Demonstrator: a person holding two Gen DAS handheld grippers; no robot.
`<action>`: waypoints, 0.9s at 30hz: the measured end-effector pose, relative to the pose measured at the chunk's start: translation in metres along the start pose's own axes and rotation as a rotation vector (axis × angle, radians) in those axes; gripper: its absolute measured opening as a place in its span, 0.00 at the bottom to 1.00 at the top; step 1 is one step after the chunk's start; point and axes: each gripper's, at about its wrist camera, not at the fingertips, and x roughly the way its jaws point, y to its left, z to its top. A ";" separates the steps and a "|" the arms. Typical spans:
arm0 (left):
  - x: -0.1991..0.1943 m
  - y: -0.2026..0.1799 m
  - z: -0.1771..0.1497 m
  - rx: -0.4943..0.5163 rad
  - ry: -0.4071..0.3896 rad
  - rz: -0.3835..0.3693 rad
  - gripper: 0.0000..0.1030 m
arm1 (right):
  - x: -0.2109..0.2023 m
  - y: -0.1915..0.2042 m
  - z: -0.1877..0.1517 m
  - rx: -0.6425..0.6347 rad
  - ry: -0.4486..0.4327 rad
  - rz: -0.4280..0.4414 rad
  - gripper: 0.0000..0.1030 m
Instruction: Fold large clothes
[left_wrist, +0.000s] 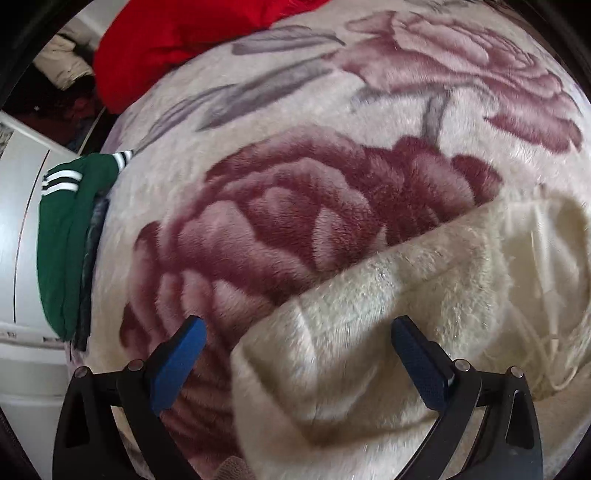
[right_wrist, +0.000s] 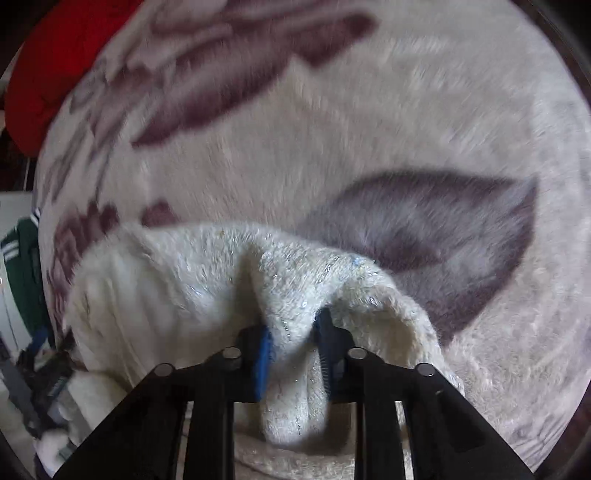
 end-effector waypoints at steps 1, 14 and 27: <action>0.005 0.000 0.001 0.007 0.003 0.004 1.00 | -0.005 0.000 -0.001 0.014 -0.028 -0.002 0.19; 0.000 0.005 0.015 -0.012 -0.003 -0.048 1.00 | -0.022 -0.035 0.013 0.164 -0.007 0.099 0.35; -0.035 -0.027 0.005 -0.007 -0.085 -0.033 1.00 | -0.025 -0.112 -0.022 0.137 0.135 0.090 0.57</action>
